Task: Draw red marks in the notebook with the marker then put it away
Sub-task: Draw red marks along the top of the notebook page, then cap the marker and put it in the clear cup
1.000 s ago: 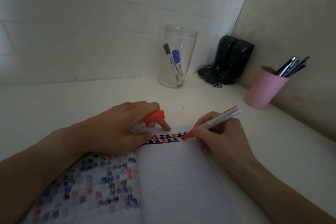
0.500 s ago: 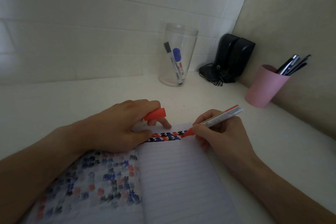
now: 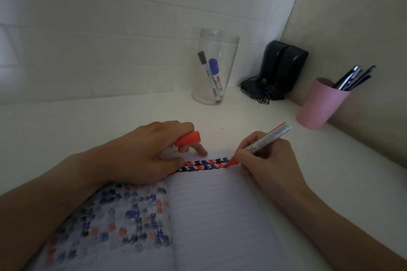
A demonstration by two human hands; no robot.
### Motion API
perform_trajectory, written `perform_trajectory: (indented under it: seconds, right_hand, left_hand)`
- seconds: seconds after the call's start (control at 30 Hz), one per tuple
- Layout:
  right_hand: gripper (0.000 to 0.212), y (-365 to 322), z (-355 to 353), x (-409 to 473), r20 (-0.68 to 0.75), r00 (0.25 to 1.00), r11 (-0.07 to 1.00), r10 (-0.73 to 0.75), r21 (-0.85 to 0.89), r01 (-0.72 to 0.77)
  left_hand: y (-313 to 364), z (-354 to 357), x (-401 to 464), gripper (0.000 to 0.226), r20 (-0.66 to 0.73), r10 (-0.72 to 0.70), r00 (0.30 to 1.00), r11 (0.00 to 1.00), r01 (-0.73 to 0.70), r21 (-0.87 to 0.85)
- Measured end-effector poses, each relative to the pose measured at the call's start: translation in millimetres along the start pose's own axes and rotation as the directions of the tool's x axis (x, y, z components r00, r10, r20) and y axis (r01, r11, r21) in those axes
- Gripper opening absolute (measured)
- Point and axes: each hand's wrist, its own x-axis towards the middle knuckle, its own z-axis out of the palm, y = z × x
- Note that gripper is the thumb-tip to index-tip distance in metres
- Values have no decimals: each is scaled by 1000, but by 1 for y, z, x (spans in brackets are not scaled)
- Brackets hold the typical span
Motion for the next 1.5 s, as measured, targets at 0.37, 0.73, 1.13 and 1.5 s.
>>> perform_trajectory:
  seconds: [0.37,0.73,1.13,1.5]
  right_hand:
    - [24,-2,-3,6,82,990,741,116,657,-141]
    - [24,4,-6,10,23,980,707,198,689,-159]
    - [27,9,-8,10,69,991,706,112,697,-129]
    - [23,-1,-6,3,134,991,802,28,589,-103]
  left_hand:
    - [8,-5,-1,27,41,-57,998,995,60,-75]
    - [8,-3,2,47,-203,-103,974,990,119,71]
    - [3,-5,6,35,-274,-47,960,982,94,161]
    - [10,-5,6,32,-271,28,962,976,33,217]
